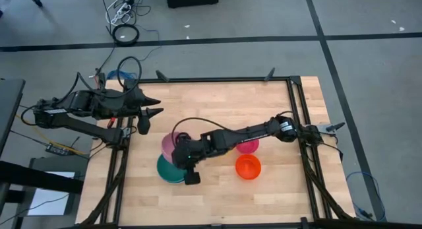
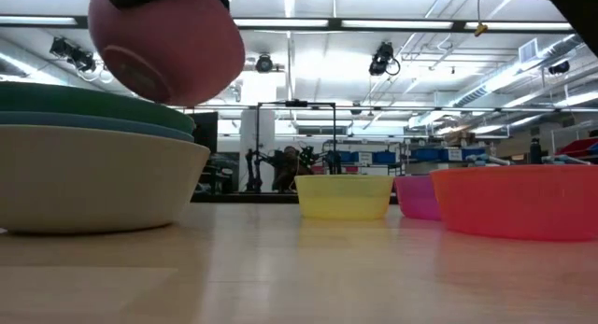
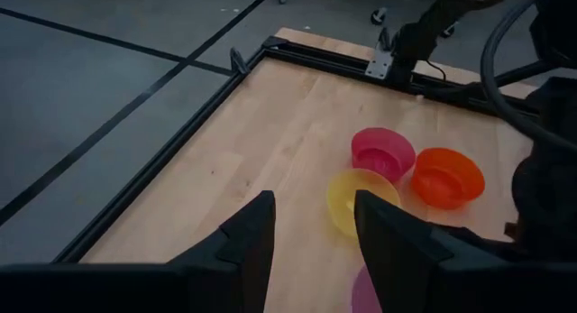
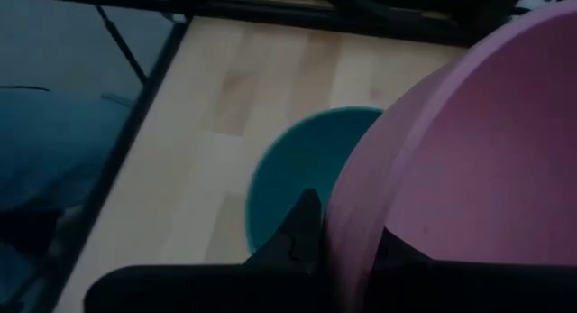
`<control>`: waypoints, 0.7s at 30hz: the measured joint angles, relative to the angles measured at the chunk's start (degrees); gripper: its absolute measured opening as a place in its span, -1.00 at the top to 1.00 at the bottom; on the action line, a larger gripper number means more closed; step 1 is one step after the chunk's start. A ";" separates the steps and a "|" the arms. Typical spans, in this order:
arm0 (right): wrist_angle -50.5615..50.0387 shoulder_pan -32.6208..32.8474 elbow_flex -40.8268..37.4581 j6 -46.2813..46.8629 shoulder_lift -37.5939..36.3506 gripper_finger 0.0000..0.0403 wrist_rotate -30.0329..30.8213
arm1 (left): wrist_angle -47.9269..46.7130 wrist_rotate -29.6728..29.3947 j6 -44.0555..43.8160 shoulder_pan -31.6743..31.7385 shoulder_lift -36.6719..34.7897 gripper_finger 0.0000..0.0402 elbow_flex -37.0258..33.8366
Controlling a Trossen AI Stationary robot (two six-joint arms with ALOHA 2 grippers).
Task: Nest bowls inside each other
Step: Stack the pink bowl on top of the green bowl, then stack the yellow bowl on top of the pink bowl
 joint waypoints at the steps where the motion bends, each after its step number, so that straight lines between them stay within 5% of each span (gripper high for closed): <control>1: 0.49 0.11 -0.35 0.15 -0.01 0.98 -0.09 | 0.00 0.00 0.00 0.00 -0.02 0.19 0.00; 8: 4.17 0.18 -3.26 1.10 0.10 0.90 -3.14 | 0.00 0.02 -0.02 0.00 0.00 0.19 0.00; 21: 4.59 0.27 -3.49 3.89 0.09 0.08 -3.50 | 0.00 0.04 -0.04 0.00 0.00 0.19 0.00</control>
